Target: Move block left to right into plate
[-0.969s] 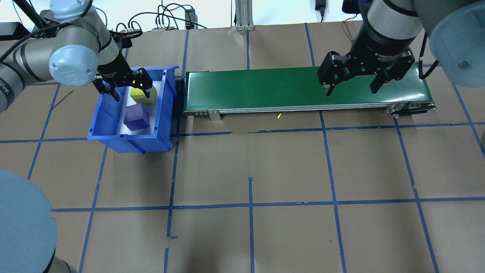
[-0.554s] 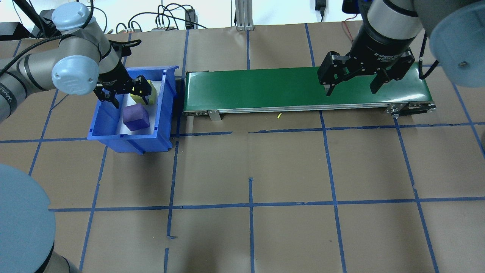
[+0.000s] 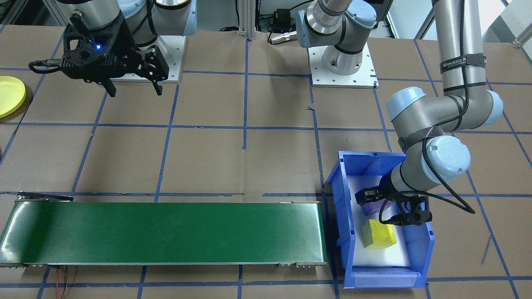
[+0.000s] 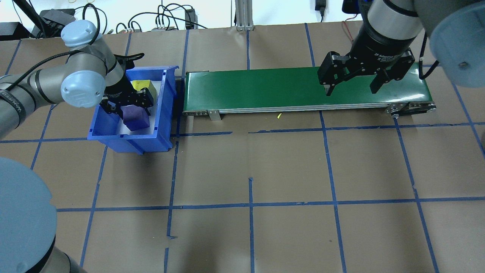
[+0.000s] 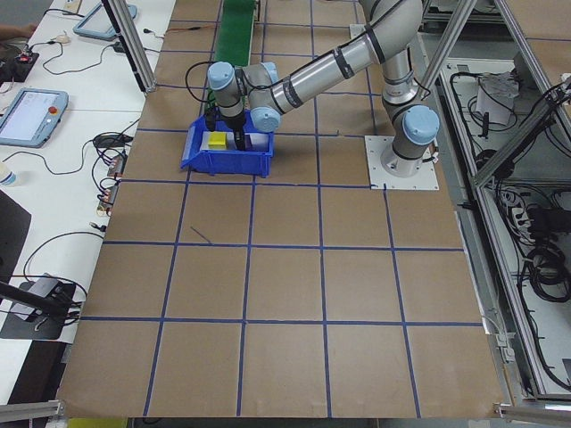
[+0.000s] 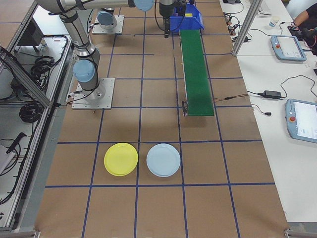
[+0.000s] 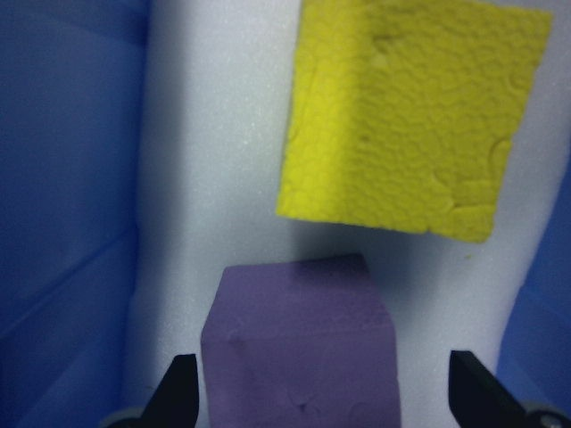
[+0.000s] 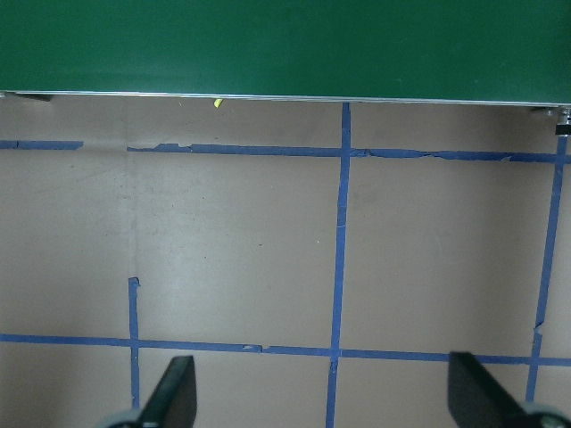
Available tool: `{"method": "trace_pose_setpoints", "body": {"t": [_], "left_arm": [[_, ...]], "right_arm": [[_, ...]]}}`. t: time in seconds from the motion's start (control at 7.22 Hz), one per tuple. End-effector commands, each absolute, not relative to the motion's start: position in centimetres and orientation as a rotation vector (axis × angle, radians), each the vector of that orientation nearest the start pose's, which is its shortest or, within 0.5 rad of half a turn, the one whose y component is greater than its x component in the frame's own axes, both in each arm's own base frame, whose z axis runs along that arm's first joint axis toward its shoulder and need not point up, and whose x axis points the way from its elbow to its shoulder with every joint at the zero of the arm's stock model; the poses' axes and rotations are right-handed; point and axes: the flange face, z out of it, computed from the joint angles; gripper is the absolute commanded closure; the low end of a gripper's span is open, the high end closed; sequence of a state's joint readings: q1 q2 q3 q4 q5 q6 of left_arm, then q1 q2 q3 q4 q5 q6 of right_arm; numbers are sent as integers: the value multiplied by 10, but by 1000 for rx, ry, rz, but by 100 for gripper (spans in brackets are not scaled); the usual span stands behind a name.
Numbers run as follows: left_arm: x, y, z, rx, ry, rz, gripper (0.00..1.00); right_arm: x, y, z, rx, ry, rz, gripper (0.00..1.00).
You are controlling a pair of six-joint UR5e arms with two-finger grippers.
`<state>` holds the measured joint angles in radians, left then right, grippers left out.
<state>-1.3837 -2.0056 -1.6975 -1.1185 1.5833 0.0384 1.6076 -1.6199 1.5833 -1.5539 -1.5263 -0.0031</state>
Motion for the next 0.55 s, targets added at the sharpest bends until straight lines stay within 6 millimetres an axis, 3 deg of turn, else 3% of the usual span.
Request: {"method": "trace_pose_setpoints", "body": {"t": [0.0,0.14,0.42], "left_arm": [[-18,-617,239,-220,3127,146,89],[-17,-618,255,-211,3125,106,90],[-16,-614,332,-204,3114,146,90]], "right_arm": [[155,-467,503,-62,3096,-27,0],[155,-467,503,-62,3096,-27,0],[155,-467,503,-62,3096,-27,0]]}}
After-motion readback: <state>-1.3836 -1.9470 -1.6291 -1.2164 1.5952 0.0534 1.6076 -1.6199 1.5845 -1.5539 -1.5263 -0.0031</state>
